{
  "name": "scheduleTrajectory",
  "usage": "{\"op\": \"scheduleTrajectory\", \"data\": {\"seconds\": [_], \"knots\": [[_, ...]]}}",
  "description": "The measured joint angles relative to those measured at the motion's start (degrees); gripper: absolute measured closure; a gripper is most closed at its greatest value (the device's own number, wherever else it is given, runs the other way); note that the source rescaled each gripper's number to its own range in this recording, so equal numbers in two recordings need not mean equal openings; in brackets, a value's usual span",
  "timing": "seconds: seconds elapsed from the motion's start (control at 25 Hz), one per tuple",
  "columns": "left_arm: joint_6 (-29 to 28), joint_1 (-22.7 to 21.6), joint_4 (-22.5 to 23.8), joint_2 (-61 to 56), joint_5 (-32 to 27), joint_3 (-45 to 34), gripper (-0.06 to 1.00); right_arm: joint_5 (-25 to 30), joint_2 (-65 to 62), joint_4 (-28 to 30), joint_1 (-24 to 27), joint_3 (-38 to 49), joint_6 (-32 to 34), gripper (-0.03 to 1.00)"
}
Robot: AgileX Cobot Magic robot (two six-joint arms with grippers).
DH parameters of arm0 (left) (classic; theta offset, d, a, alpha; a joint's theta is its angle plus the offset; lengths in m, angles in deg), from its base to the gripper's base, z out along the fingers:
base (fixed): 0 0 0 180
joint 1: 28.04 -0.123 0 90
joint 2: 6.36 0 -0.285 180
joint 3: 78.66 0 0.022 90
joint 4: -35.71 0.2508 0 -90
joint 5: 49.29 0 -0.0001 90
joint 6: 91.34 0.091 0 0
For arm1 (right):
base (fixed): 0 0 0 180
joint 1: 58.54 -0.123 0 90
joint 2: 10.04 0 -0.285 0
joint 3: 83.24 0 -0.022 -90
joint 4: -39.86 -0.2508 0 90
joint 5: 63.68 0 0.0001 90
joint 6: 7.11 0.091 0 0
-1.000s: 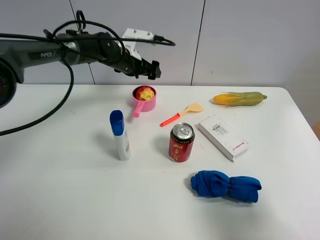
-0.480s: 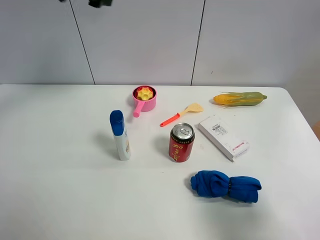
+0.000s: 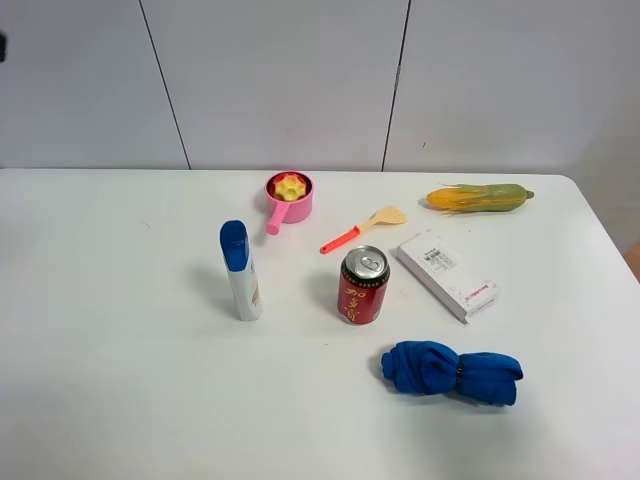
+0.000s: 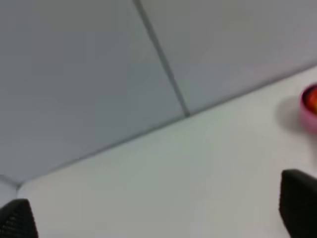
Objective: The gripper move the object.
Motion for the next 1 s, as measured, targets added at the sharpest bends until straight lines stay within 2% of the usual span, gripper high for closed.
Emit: {"op": "scheduleTrajectory", "data": {"seconds": [0.04,0.12,0.16,0.2,0.4,0.64,0.84,1.0], "knots": [[0.00,0.00,0.00,0.00,0.00,0.00,-0.05,0.00,0.00,0.00,0.00,0.00,0.00,-0.03],[-1.09,-1.68,0.00,-9.41,-0.67,-8.04,-0.05,0.00,0.00,0.00,0.00,0.00,0.00,-0.03],[-2.39,-2.20,-0.06,-18.18,-2.57,-14.63,-0.05,0.00,0.00,0.00,0.00,0.00,0.00,-0.03],[-3.29,-2.28,-0.06,-22.90,-3.67,-17.75,-0.05,0.00,0.00,0.00,0.00,0.00,0.00,-0.03],[-7.13,-2.45,-0.10,-39.71,-11.61,-28.13,-0.06,0.00,0.00,0.00,0.00,0.00,0.00,-0.03],[-10.89,-2.46,-0.48,-49.90,-14.07,-31.93,-0.06,0.00,0.00,0.00,0.00,0.00,0.00,-0.03],[-13.35,-2.46,-3.62,-51.54,-18.96,-32.86,-0.06,0.00,0.00,0.00,0.00,0.00,0.00,-0.03],[-13.04,-2.46,-4.95,-53.11,-19.80,-33.33,-0.06,0.00,0.00,0.00,0.00,0.00,0.00,-0.03]]}}
